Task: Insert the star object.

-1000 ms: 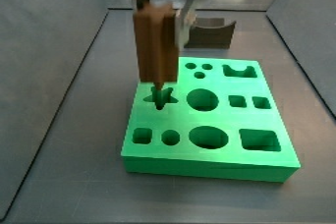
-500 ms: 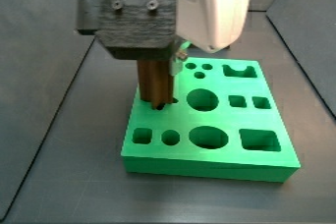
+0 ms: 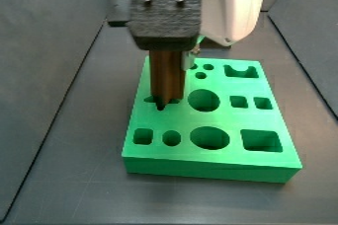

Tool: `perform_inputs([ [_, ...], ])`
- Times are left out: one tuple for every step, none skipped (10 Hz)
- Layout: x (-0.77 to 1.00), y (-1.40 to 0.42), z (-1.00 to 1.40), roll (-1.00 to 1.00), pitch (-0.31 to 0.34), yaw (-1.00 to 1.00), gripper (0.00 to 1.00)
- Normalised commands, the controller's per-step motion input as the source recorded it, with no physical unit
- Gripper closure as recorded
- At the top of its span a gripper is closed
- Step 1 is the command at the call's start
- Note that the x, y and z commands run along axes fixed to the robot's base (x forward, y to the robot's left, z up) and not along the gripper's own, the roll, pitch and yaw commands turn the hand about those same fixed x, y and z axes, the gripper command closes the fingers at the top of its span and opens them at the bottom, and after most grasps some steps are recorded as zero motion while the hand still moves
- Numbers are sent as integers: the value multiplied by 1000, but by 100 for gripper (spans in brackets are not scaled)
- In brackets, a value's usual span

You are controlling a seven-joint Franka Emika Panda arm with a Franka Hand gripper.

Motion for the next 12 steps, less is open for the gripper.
perform_inputs([
  [-360, 0, -946, 211, -83, 260, 100],
  [-340, -309, -631, 287, -133, 463, 100],
  [-180, -374, -380, 196, -100, 383, 100],
  [0, -246, -403, 31, -7, 71, 100],
  [349, -117, -554, 0, 0, 0, 100],
  [540, 0, -666, 11, 84, 0, 100],
  [437, 43, -783, 31, 97, 0, 100],
  [60, 134, -926, 79, 49, 0, 100],
  [-323, 197, -611, 80, 0, 0, 100],
  [-409, 0, -380, 63, 0, 0, 100],
  [-357, 0, -317, 54, -3, 0, 100],
  [-277, -29, -323, 23, -21, 0, 100],
])
